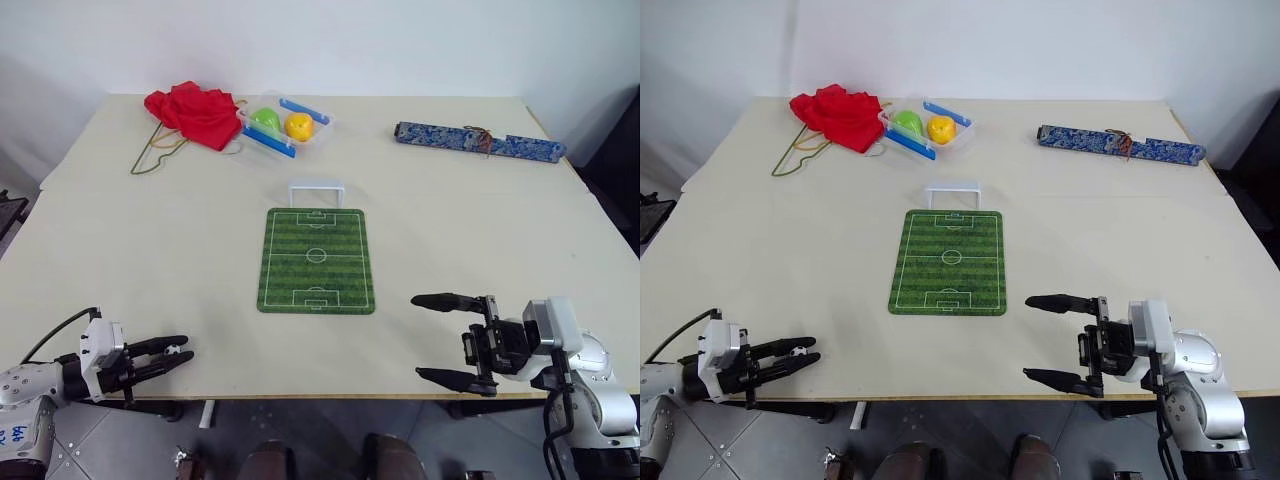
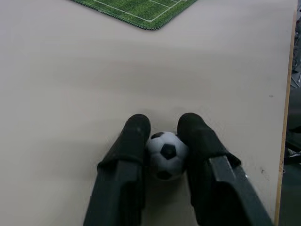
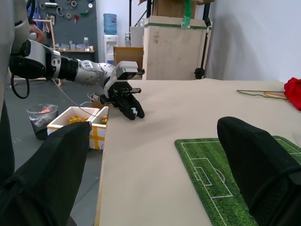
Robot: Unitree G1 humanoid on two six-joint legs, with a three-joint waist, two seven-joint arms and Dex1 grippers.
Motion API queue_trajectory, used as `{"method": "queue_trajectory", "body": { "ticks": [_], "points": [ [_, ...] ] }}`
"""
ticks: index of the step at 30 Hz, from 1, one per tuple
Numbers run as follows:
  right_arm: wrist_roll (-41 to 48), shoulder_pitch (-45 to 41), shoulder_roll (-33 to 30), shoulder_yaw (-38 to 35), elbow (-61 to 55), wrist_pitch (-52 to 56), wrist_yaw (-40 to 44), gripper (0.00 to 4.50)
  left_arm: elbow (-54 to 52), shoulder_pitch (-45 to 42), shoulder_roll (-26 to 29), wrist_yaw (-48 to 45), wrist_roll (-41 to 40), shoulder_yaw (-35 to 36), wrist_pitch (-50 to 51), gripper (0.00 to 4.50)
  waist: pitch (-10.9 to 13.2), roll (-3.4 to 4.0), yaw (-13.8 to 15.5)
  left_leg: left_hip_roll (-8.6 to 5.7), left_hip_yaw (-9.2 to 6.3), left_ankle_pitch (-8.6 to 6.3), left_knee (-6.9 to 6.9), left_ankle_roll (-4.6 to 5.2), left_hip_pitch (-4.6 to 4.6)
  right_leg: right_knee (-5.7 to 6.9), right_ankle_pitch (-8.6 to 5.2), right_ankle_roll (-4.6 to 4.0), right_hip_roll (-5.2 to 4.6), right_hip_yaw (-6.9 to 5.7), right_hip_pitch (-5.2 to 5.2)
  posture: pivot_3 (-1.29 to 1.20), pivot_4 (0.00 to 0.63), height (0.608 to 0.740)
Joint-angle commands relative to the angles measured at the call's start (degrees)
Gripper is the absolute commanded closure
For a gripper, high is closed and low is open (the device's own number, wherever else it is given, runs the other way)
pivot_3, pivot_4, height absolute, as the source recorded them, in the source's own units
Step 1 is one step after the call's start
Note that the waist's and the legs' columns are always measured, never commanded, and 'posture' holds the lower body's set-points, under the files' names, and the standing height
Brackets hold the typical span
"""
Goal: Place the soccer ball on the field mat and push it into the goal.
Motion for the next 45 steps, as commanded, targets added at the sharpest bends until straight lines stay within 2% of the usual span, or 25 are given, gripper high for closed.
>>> {"method": "queue_trajectory", "body": {
  "ticks": [1, 6, 10, 15, 20, 31, 41, 45],
  "points": [
    [-0.7, 0.9, -0.4, -2.1, 1.1, -2.3, 0.7, 0.0, -6.5, -2.2, 0.5, 0.3, -2.8, -0.7, 3.9, 3.64, 0.0, 0.0, 0.2, 0.0, -0.02, 0.0, 0.01, 0.0, 0.0, 0.0, 0.0, 0.0, 0.0, -0.01, 0.02, 0.0, 0.15, 0.74],
    [-1.5, 1.5, -1.1, -4.0, 5.9, -5.7, 2.9, 0.0, -18.4, -9.5, 0.4, 2.5, -4.7, -7.0, 15.2, 3.64, 0.0, 0.02, 1.3, -0.02, -0.07, -0.05, 0.16, 0.05, 0.0, -0.02, 0.02, -0.01, -0.01, -0.01, 0.14, 0.0, 0.15, 0.74],
    [-1.5, 1.3, -1.3, -4.6, 7.2, -6.5, 3.4, 0.0, -21.0, -18.2, -1.9, 3.6, -2.6, -13.6, 18.5, 3.64, 0.0, 0.06, 1.4, -0.01, -0.06, -0.04, 0.19, 0.03, 0.01, 0.0, 0.03, -0.02, 0.04, -0.02, 0.14, 0.0, 0.15, 0.74],
    [-2.2, 1.3, -1.9, -5.5, 8.9, -7.6, 3.6, 0.0, -12.0, -32.1, -10.8, 7.1, 6.6, -25.3, 17.8, 3.64, 0.0, 0.1, 1.4, -0.03, -0.02, -0.04, 0.22, 0.03, 0.0, -0.02, 0.03, -0.01, 0.05, -0.02, 0.17, 0.0, 0.15, 0.74],
    [-2.8, 2.2, -1.7, -6.4, 8.4, -8.3, 2.1, 0.0, -2.3, -38.0, -15.7, 8.5, 14.4, -30.8, 10.3, 3.64, 0.0, 0.09, 1.1, -0.03, 0.02, -0.04, 0.2, 0.04, -0.01, -0.05, 0.03, -0.01, 0.09, -0.01, 0.14, 0.0, 0.15, 0.74],
    [-2.6, 6.4, -1.0, -7.2, 4.0, -9.4, -1.8, 0.0, 10.7, -40.5, -20.4, 7.9, 18.8, -32.1, -0.7, 3.64, 0.0, 0.08, 1.6, -0.02, -0.01, -0.04, 0.23, 0.05, -0.07, -0.08, 0.04, 0.0, 0.08, -0.05, 0.14, 0.0, 0.15, 0.74],
    [-2.0, 8.4, -1.4, -6.0, -2.4, -6.9, -6.5, 0.0, 18.0, -43.2, -23.2, 8.2, 19.3, -30.7, -3.0, 3.64, 0.0, 0.08, 1.5, -0.03, -0.02, -0.04, 0.26, 0.05, -0.06, -0.06, 0.04, 0.01, 0.08, -0.05, 0.15, 0.0, 0.15, 0.74],
    [-1.9, 7.6, -1.6, -5.5, -4.0, -5.3, -8.1, 0.0, 19.1, -43.4, -23.6, 8.6, 19.6, -30.4, -4.2, 2.31, 0.0, 0.08, 1.5, -0.03, -0.02, -0.04, 0.26, 0.05, -0.05, -0.06, 0.04, 0.01, 0.07, -0.04, 0.16, 0.0, 0.15, 0.74]
  ]
}}
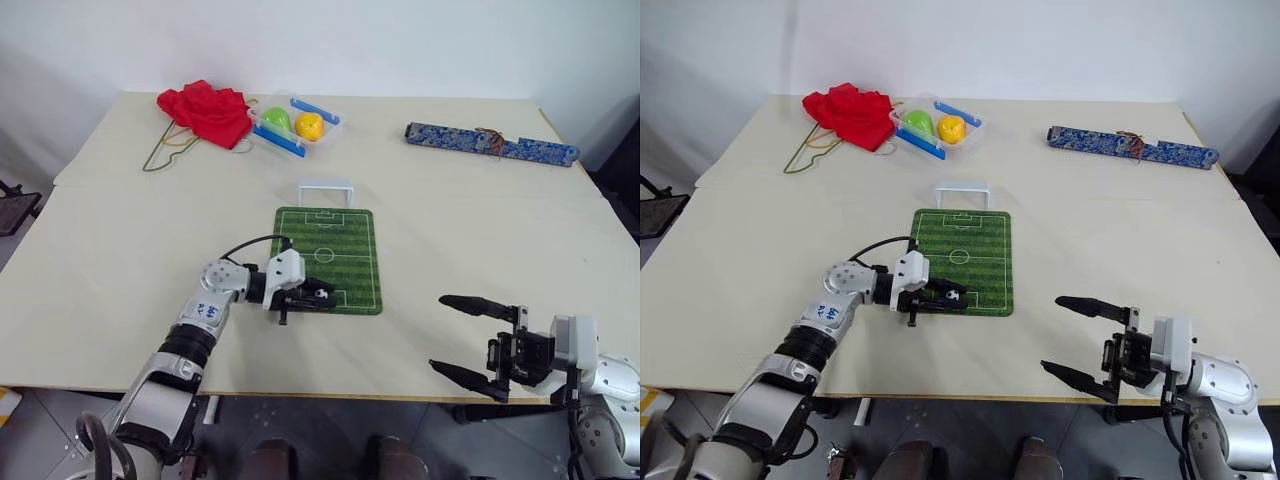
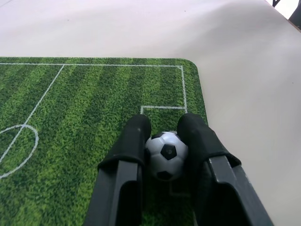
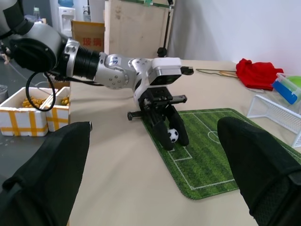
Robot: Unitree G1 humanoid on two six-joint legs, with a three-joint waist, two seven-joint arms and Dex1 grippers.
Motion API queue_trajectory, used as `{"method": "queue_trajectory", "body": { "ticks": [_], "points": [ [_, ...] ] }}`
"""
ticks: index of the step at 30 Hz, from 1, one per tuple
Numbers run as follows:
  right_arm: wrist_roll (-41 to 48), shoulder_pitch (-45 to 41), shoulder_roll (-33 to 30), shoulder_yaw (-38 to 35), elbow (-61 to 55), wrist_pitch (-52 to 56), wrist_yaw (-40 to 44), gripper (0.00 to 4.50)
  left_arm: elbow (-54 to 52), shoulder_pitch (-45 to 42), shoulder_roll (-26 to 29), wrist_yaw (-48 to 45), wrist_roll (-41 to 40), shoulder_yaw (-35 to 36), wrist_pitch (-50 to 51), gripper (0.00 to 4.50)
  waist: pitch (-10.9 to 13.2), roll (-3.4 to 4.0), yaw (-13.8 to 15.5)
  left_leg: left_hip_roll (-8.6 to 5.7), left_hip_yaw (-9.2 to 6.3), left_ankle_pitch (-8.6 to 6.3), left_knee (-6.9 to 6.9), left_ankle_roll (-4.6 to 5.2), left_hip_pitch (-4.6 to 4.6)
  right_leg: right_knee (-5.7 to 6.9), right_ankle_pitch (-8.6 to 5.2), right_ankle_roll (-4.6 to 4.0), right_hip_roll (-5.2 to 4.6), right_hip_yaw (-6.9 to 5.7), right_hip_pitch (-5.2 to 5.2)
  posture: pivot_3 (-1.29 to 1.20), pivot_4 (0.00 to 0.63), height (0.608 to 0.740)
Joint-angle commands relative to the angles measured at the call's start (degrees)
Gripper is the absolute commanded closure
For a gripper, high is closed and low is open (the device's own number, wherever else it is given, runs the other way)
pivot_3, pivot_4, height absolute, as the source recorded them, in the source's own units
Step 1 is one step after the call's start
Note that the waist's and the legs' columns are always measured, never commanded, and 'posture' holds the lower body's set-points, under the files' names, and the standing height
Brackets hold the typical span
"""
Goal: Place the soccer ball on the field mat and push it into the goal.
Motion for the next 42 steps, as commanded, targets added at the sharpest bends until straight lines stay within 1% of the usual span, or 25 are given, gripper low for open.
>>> {"method": "queue_trajectory", "body": {
  "ticks": [1, 2, 7, 14, 22, 25, 29, 31, 34, 36, 38, 40, 42],
  "points": [
    [1.2, -0.5, -0.5, -0.2, -3.1, 1.2, -1.5, 0.0, 0.8, -0.6, -0.4, 0.0, 0.0, 0.8, -0.8, 2.02, 0.0, 0.0, 0.0, 0.0, 0.0, 0.0, 0.0, 0.0, 0.0, 0.0, 0.0, 0.0, 0.0, 0.0, 0.0, 0.0, 0.15, 0.74],
    [1.2, -0.6, -0.5, -0.1, -3.3, 1.4, -1.7, 0.0, 0.9, -0.6, -0.5, 0.3, 0.1, 0.9, -1.1, 1.65, 0.0, 0.0, 0.0, 0.0, 0.0, 0.0, 0.0, 0.0, 0.0, 0.0, 0.0, 0.0, 0.0, 0.0, -0.01, 0.0, 0.15, 0.74],
    [1.3, -0.6, -0.3, 0.3, -4.6, 2.6, -2.8, 0.0, 0.0, -0.1, -0.7, -1.5, -1.2, 1.7, -1.8, 0.11, 0.0, 0.0, 0.0, 0.0, 0.0, 0.0, 0.0, 0.0, -0.01, 0.0, 0.0, 0.0, 0.0, 0.0, 0.0, 0.0, 0.15, 0.74],
    [1.1, -1.5, -0.1, 1.2, -6.1, 4.2, -4.4, 0.0, 0.0, -0.2, -0.6, -1.8, -1.3, 2.5, -2.7, 0.11, 0.0, 0.0, 0.0, 0.0, 0.0, 0.0, 0.0, 0.0, -0.01, 0.0, 0.0, 0.0, 0.0, 0.0, -0.01, 0.0, 0.15, 0.74],
    [1.1, -1.3, 0.3, 1.7, -4.7, 3.4, -3.5, 0.0, -3.5, 0.0, -0.4, -3.2, -5.8, 6.5, -2.8, 0.11, 0.0, 0.0, 0.0, 0.0, -0.02, 0.0, 0.0, 0.0, -0.02, 0.0, 0.0, 0.0, 0.0, -0.01, -0.01, 0.0, 0.15, 0.74],
    [1.3, -1.2, 0.5, 1.6, -4.1, 2.7, -3.0, 0.0, -9.7, 2.5, 2.7, -7.8, -11.4, 9.5, -0.7, 0.11, 0.0, 0.0, -0.1, 0.01, -0.02, 0.0, 0.0, 0.0, -0.02, 0.0, 0.0, 0.0, 0.0, -0.01, -0.02, 0.0, 0.15, 0.74],
    [1.1, -0.9, 0.8, 0.4, -3.5, 1.9, -3.4, 0.0, -18.8, 8.4, 10.4, -11.5, -15.1, 12.3, 4.3, 0.11, 0.0, 0.02, -0.9, 0.05, -0.01, 0.0, -0.03, 0.0, 0.0, 0.01, -0.01, -0.01, 0.02, 0.01, -0.05, 0.0, 0.15, 0.74],
    [0.7, -0.7, 0.2, -0.5, -2.9, 1.7, -3.5, 0.0, -22.4, 11.2, 13.1, -12.6, -17.0, 13.2, 7.3, 0.11, 0.0, 0.02, -0.9, 0.05, -0.01, 0.0, -0.03, 0.0, 0.01, 0.01, -0.01, -0.01, 0.01, 0.02, -0.03, 0.0, 0.15, 0.74],
    [0.0, -1.3, -0.5, -3.2, -1.0, 0.9, -4.7, 0.0, -28.7, 17.0, 15.6, -11.9, -19.1, 14.1, 11.8, 0.7, 0.0, 0.02, -0.3, 0.04, -0.05, 0.0, 0.01, 0.0, 0.03, 0.01, 0.0, -0.01, -0.01, 0.03, 0.02, 0.0, 0.15, 0.74],
    [-0.6, -1.8, -0.7, -4.4, 0.2, 0.3, -5.4, 0.0, -31.8, 19.9, 15.7, -10.6, -19.7, 14.0, 13.8, 1.29, 0.0, 0.02, 0.1, 0.03, -0.09, 0.0, 0.01, 0.01, 0.03, 0.01, 0.0, -0.01, -0.02, 0.01, 0.03, 0.0, 0.15, 0.74],
    [-1.5, -2.3, -0.8, -5.4, 1.9, -0.8, -5.8, 0.0, -34.5, 22.8, 14.7, -9.1, -19.6, 13.0, 14.9, 1.93, 0.0, 0.02, 0.1, 0.03, -0.11, 0.0, 0.01, 0.0, 0.02, 0.01, 0.0, -0.01, -0.01, 0.0, 0.03, 0.0, 0.15, 0.74],
    [-2.1, -2.8, -1.5, -6.5, 4.6, -1.5, -5.1, 0.0, -37.1, 26.2, 12.5, -7.7, -19.0, 10.6, 15.2, 2.61, 0.0, 0.03, 0.0, 0.03, -0.09, -0.01, 0.01, 0.0, 0.02, 0.0, 0.0, -0.01, -0.01, 0.0, 0.04, 0.0, 0.15, 0.74],
    [-1.5, -3.2, -2.0, -7.1, 6.4, -1.4, -4.3, 0.0, -37.5, 27.4, 10.5, -5.8, -17.5, 9.1, 15.0, 3.25, 0.0, 0.02, 0.0, 0.02, -0.06, -0.01, 0.01, 0.02, 0.04, -0.02, 0.0, -0.01, -0.02, 0.02, 0.05, 0.0, 0.15, 0.74]
  ]
}}
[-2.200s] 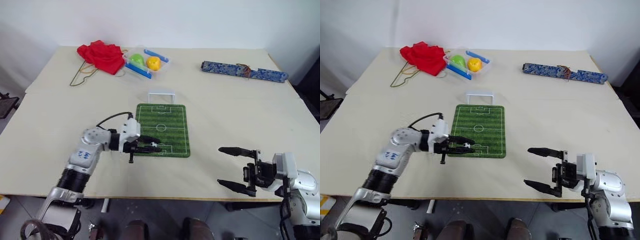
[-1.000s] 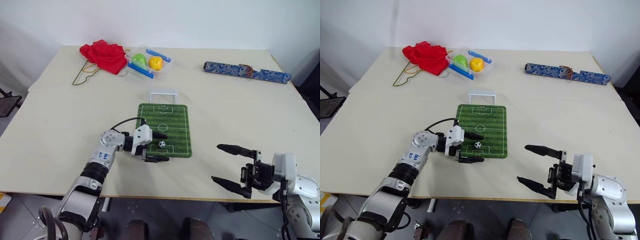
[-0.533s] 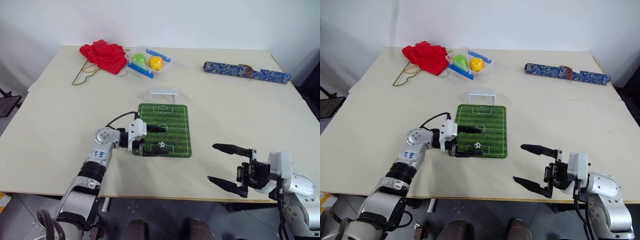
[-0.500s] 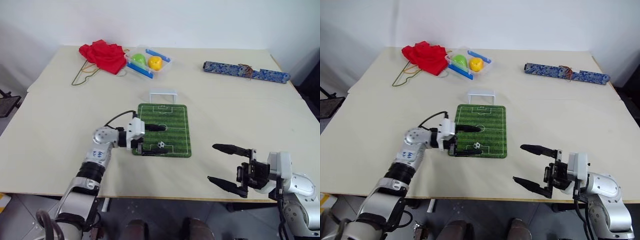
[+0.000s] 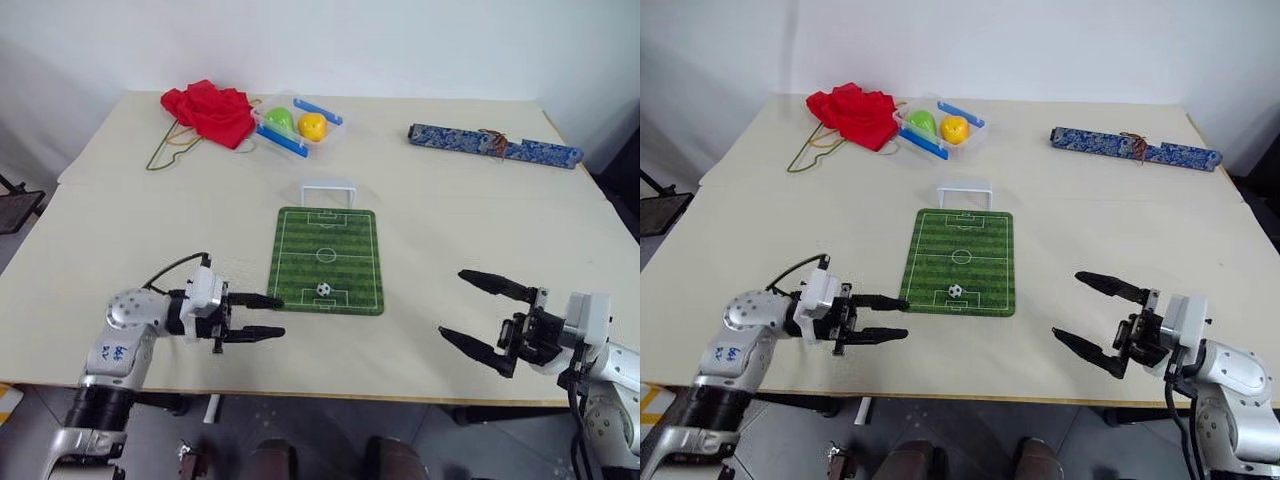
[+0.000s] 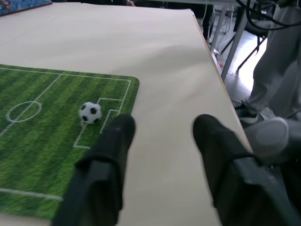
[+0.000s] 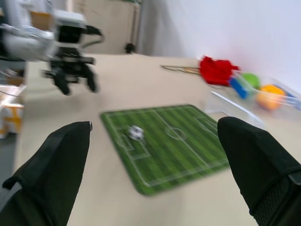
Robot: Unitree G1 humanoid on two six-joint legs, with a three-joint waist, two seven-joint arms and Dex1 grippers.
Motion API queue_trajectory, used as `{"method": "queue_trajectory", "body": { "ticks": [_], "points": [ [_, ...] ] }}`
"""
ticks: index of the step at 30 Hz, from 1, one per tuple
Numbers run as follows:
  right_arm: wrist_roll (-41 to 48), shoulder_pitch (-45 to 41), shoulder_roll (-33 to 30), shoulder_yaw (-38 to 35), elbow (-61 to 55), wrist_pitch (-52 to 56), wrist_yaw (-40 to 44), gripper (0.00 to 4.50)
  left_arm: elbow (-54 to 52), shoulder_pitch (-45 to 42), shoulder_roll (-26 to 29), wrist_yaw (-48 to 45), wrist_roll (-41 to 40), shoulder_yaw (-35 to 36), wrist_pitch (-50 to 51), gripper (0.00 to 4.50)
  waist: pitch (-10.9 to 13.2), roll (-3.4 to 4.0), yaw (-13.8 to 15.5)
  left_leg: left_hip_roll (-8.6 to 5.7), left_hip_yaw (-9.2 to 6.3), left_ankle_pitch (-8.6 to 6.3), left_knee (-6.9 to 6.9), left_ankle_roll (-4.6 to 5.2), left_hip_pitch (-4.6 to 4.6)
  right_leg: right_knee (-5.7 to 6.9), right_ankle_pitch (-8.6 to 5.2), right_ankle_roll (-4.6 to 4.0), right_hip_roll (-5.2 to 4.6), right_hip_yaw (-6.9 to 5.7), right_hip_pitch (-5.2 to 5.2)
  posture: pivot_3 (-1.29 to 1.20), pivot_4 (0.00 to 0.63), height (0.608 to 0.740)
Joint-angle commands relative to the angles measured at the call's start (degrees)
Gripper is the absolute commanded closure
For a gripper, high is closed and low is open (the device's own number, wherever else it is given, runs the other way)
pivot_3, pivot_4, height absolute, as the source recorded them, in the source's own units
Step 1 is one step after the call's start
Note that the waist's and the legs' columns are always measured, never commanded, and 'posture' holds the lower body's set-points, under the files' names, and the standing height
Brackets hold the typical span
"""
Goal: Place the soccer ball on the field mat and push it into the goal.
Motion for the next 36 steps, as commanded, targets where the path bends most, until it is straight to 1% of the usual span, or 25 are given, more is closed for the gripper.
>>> {"method": "queue_trajectory", "body": {
  "ticks": [1, 4, 10, 14, 18, 22, 24, 26, 30, 32, 33, 35, 36],
  "points": [
    [1.4, -0.5, -1.2, -2.5, 1.9, -0.9, 1.5, 0.0, -2.2, 1.3, -2.6, 3.1, 1.3, -2.6, 0.0, 3.61, 0.0, -0.01, 0.0, 0.01, 0.0, 0.0, 0.0, 0.0, 0.0, 0.01, 0.0, 0.0, 0.01, -0.01, -0.01, 0.0, 0.15, 0.74],
    [2.4, -0.5, -1.0, -2.8, 2.4, -0.5, 2.7, 0.0, -0.9, 0.2, -4.8, 6.1, 2.3, -3.5, 0.4, 4.48, 0.0, 0.0, -0.1, 0.02, 0.0, 0.02, 0.0, -0.03, 0.02, 0.05, 0.0, -0.01, 0.02, -0.01, -0.01, 0.0, 0.15, 0.74],
    [2.8, -1.1, 0.6, -3.5, 6.1, -2.1, 3.9, 0.0, 5.1, -5.8, -8.5, 8.5, 4.2, -5.5, 0.8, 4.48, 0.0, 0.0, 0.0, 0.01, 0.03, 0.02, 0.04, -0.01, 0.05, 0.03, 0.04, -0.04, 0.01, 0.0, 0.05, 0.0, 0.15, 0.74],
    [2.1, 0.0, 1.3, -3.8, 7.6, -4.1, 4.8, 0.0, 9.9, -9.7, -10.5, 9.4, 6.3, -6.4, -0.9, 4.48, 0.0, 0.02, 0.0, 0.01, 0.03, 0.02, 0.02, -0.02, 0.03, 0.02, 0.03, -0.04, 0.02, -0.01, 0.02, 0.0, 0.15, 0.74],
    [1.4, 3.0, 2.5, -4.3, 7.9, -6.7, 4.7, 0.0, 18.4, -14.0, -12.1, 9.4, 8.7, -7.1, -3.6, 4.48, 0.0, 0.02, 0.1, -0.01, 0.03, 0.02, 0.03, -0.01, 0.03, 0.01, 0.04, -0.04, 0.01, -0.03, 0.04, 0.0, 0.15, 0.74],
    [0.6, 5.4, 3.4, -4.7, 7.3, -8.9, 3.4, 0.0, 29.0, -18.0, -14.3, 9.4, 11.1, -6.9, -9.1, 4.48, 0.0, 0.02, 0.0, -0.01, 0.05, 0.02, 0.03, -0.01, 0.03, 0.01, 0.04, -0.03, 0.02, -0.02, 0.03, 0.0, 0.15, 0.74],
    [-0.2, 5.7, 4.2, -5.2, 7.3, -10.2, 1.2, 0.0, 35.2, -21.3, -16.1, 11.0, 12.5, -6.4, -12.4, 4.48, 0.0, 0.03, 0.1, -0.01, 0.06, 0.02, 0.03, -0.01, 0.05, 0.02, 0.04, -0.03, 0.01, -0.01, 0.05, 0.0, 0.15, 0.74],
    [-1.2, 5.0, 5.9, -6.4, 7.0, -10.9, -3.8, 0.0, 41.9, -25.5, -18.4, 14.9, 13.9, -5.3, -16.1, 4.48, 0.0, 0.03, 0.2, -0.03, 0.06, 0.05, 0.04, 0.02, 0.06, 0.01, 0.05, -0.02, 0.0, -0.01, 0.08, 0.0, 0.15, 0.74],
    [-3.8, 4.1, 7.6, -7.5, 7.1, -12.5, -10.8, 0.0, 49.9, -30.8, -21.4, 19.7, 14.6, -2.6, -22.6, 4.48, 0.0, 0.03, 0.0, -0.04, 0.07, 0.07, 0.05, 0.04, 0.03, -0.01, 0.11, -0.01, -0.01, 0.0, 0.05, 0.0, 0.15, 0.74],
    [-5.0, 3.9, 8.1, -7.6, 6.9, -12.8, -13.7, 0.0, 51.7, -32.5, -21.7, 22.9, 14.9, -1.2, -24.5, 4.48, 0.0, 0.02, 0.0, -0.04, 0.07, 0.07, 0.0, 0.03, -0.02, -0.02, 0.11, -0.01, 0.0, -0.01, -0.01, 0.0, 0.15, 0.74],
    [-5.6, 3.8, 8.2, -7.5, 6.8, -12.8, -14.8, 0.0, 52.2, -32.9, -21.3, 25.2, 15.9, -0.7, -27.3, 4.48, 0.0, 0.02, -0.1, -0.04, 0.07, 0.07, -0.02, 0.03, -0.03, -0.03, 0.11, -0.01, 0.0, -0.01, -0.03, 0.0, 0.15, 0.74],
    [-5.8, 3.7, 8.5, -6.6, 6.0, -12.2, -16.4, 0.0, 51.2, -32.0, -19.9, 24.4, 15.1, 0.6, -28.8, 4.48, 0.0, 0.02, -0.3, -0.03, 0.11, 0.07, -0.05, 0.03, -0.06, -0.04, 0.11, -0.01, 0.0, 0.0, -0.09, 0.0, 0.15, 0.74],
    [-6.1, 3.8, 8.7, -6.2, 5.6, -12.1, -17.1, 0.0, 49.8, -30.9, -19.3, 22.5, 13.9, 1.2, -29.5, 4.48, 0.0, 0.02, -0.3, -0.03, 0.12, 0.07, -0.06, 0.03, -0.05, -0.03, 0.11, -0.01, 0.01, 0.0, -0.09, 0.0, 0.15, 0.74]
  ]
}}
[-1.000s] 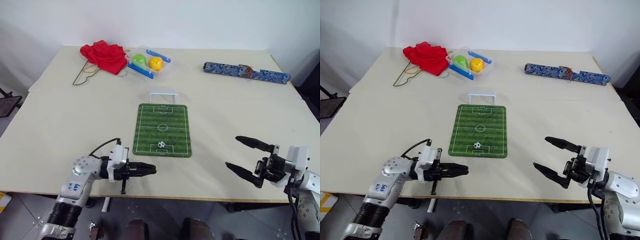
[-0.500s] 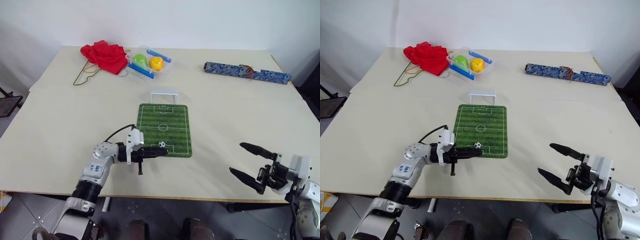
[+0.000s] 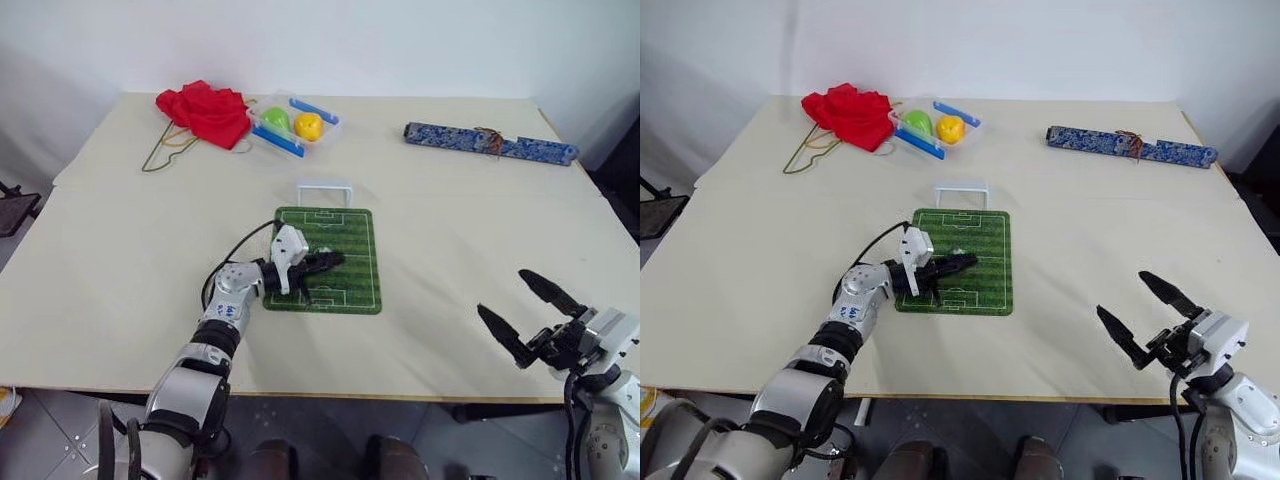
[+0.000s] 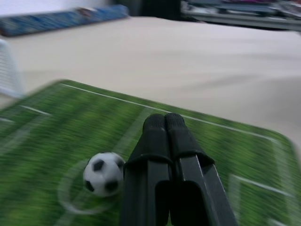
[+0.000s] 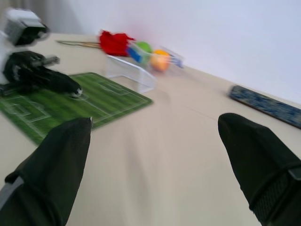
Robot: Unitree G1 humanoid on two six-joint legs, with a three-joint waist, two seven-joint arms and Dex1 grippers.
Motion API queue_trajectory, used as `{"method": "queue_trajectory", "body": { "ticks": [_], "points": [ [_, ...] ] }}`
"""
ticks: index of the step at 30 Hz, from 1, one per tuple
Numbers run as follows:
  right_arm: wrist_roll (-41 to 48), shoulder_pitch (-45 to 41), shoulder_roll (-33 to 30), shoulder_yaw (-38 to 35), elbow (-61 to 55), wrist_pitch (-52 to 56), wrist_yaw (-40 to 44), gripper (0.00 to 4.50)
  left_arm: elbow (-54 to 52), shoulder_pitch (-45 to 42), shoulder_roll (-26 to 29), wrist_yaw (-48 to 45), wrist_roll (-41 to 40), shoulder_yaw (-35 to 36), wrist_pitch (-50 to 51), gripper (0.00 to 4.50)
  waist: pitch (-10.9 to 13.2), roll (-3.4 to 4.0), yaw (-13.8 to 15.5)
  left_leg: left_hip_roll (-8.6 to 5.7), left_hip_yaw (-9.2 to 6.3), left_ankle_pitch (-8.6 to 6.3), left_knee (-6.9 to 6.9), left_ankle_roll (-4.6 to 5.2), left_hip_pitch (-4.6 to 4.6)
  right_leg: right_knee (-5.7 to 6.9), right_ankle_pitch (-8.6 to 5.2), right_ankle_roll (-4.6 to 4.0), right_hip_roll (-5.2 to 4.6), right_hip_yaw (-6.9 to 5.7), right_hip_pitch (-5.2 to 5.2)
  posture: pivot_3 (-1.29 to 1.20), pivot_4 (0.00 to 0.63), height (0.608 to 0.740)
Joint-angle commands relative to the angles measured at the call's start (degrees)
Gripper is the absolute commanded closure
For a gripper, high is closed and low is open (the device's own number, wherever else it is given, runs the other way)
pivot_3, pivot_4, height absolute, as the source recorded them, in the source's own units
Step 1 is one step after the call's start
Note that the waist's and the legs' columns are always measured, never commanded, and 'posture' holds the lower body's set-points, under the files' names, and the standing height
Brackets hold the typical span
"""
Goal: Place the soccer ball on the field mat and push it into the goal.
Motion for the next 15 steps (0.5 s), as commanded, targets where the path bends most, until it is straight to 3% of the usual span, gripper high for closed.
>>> {"method": "queue_trajectory", "body": {
  "ticks": [1, 7, 15],
  "points": [
    [-0.4, 0.1, 0.6, 0.2, -2.8, -0.3, -2.6, 0.0, -4.9, 2.5, 2.5, -4.8, -3.5, 2.9, -1.7, 4.48, 0.0, 0.01, -0.1, 0.0, 0.01, 0.0, 0.0, 0.0, 0.0, 0.0, 0.0, 0.0, 0.0, 0.0, -0.01, 0.0, 0.15, 0.74],
    [-1.4, -1.8, 0.7, 1.7, -1.9, -0.4, -5.0, 0.0, -24.7, 16.0, 12.9, -12.5, -11.9, 7.9, 8.8, 4.48, 0.0, 0.05, -1.1, 0.05, 0.0, 0.0, 0.0, 0.0, 0.02, 0.05, 0.0, -0.01, 0.01, 0.04, -0.03, 0.0, 0.15, 0.74],
    [-1.5, -6.0, 0.1, 3.7, 2.0, -1.0, -3.2, 0.0, -38.9, 31.4, 25.0, -6.8, -13.9, 18.3, 15.7, 4.48, 0.0, 0.12, -1.1, 0.06, -0.07, 0.0, 0.03, -0.01, 0.1, 0.07, -0.01, -0.02, 0.0, 0.08, 0.05, 0.0, 0.15, 0.74]
  ]
}}
